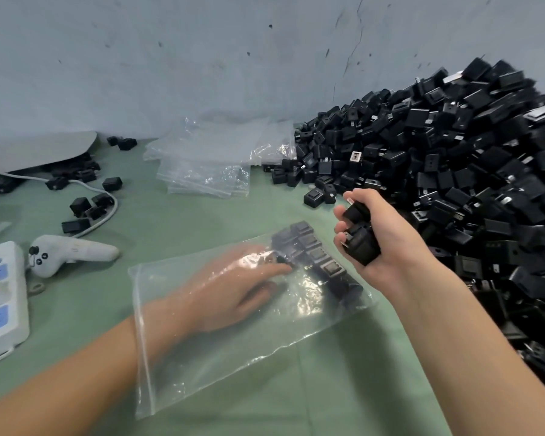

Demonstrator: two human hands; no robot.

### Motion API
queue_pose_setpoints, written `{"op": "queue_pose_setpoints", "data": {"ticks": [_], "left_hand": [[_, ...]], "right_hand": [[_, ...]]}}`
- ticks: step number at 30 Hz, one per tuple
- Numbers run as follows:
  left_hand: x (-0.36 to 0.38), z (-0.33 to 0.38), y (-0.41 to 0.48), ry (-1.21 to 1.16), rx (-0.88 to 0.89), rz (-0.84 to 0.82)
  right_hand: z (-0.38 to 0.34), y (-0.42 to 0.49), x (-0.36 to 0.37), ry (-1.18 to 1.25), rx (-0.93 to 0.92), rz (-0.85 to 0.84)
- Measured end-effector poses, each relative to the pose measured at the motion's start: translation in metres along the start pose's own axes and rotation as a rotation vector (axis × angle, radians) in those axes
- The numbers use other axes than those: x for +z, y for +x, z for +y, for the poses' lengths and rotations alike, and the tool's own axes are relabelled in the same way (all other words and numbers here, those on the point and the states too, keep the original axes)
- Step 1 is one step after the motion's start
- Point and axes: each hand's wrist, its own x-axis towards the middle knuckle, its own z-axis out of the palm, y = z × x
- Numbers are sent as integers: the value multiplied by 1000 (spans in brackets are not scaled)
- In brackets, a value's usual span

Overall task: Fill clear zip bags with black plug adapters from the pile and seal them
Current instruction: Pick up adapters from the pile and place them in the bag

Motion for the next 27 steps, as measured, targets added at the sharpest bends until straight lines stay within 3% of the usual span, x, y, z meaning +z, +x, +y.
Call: {"op": "queue_pose_setpoints", "data": {"ticks": [6,13,20,23,27], "left_hand": [[2,-5,5,206,-14,-28],[-1,-5,2,123,-50,-47],[-28,-7,-61,-69,-121,172],[-50,-7,-103,-194,-299,309],[-79,-6,-132,-197,-617,742]], "right_hand": [[3,-1,1,3,10,3],[2,-3,-1,10,26,16],[9,-12,7,5,68,-58],[18,-18,15,-96,93,-141],[35,-27,26,-256,121,-332]]}}
